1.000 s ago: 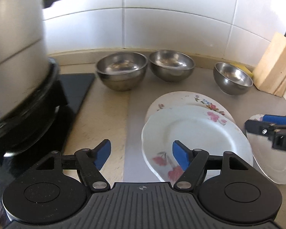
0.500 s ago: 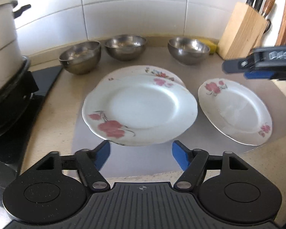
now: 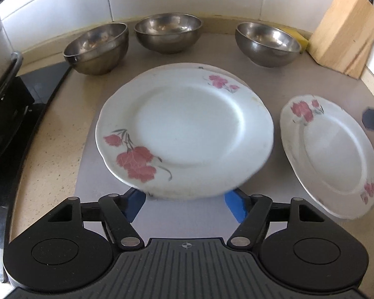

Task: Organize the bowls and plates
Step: 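Lower the plate onto the floral-border plate and open the left gripper, then move the left gripper to the rim of the other pink-flower plate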

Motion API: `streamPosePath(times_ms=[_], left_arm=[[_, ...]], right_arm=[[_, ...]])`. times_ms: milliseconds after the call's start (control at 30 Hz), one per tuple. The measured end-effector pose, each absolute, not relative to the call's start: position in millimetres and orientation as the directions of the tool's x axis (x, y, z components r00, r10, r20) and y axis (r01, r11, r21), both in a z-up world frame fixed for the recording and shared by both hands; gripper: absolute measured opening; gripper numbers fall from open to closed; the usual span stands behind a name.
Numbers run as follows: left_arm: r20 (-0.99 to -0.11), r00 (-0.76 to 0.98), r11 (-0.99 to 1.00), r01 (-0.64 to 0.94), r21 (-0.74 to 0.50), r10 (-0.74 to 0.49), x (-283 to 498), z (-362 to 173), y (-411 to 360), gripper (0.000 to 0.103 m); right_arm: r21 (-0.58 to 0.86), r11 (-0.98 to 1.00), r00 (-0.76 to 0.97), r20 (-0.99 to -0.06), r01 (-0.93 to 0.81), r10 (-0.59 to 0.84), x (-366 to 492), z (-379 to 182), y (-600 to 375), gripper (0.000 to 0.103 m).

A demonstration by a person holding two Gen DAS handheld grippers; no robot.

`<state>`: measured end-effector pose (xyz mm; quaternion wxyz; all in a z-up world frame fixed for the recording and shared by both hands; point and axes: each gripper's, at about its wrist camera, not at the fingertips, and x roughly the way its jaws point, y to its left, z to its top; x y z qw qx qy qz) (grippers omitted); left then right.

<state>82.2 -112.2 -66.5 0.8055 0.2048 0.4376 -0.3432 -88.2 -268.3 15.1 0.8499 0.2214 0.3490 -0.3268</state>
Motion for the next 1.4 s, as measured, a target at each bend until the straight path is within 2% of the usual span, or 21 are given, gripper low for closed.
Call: streamPosePath(times_ms=[233,567,933,1033,1133,1400], left_arm=[[-0.856,0.326,0.663,0.748,-0.026,-0.401,52,-60,-104,0.072],[-0.833,0.268,0.644,0.754,-0.132,-0.484,25,-51,-139,0.073],[-0.839,0.3,0.682,0.723,-0.111,-0.454,13,-49,-162,0.073],[-0.835,0.344,0.702,0.709,-0.069,-0.43,10,-44,-167,0.075],[-0.828,0.376,0.719,0.693,-0.047,-0.416,8,-40,-170,0.078],[-0.837,0.38,0.738,0.674,-0.04,-0.393,9,-43,-187,0.079]], right_arm=[[0.136,0.674,0.522,-0.747,0.726,-0.412,-101,12,-287,0.047],[0.109,0.666,0.484,-0.773,0.738,-0.41,-119,2,-316,0.048],[0.123,0.696,0.487,-0.799,0.707,-0.353,-128,-6,-334,0.048],[0.101,0.704,0.48,-0.798,0.703,-0.364,-127,-1,-334,0.048],[0.065,0.72,0.464,-0.804,0.691,-0.372,-124,3,-333,0.054],[0.063,0.717,0.425,-0.84,0.694,-0.337,-123,-6,-340,0.057]])
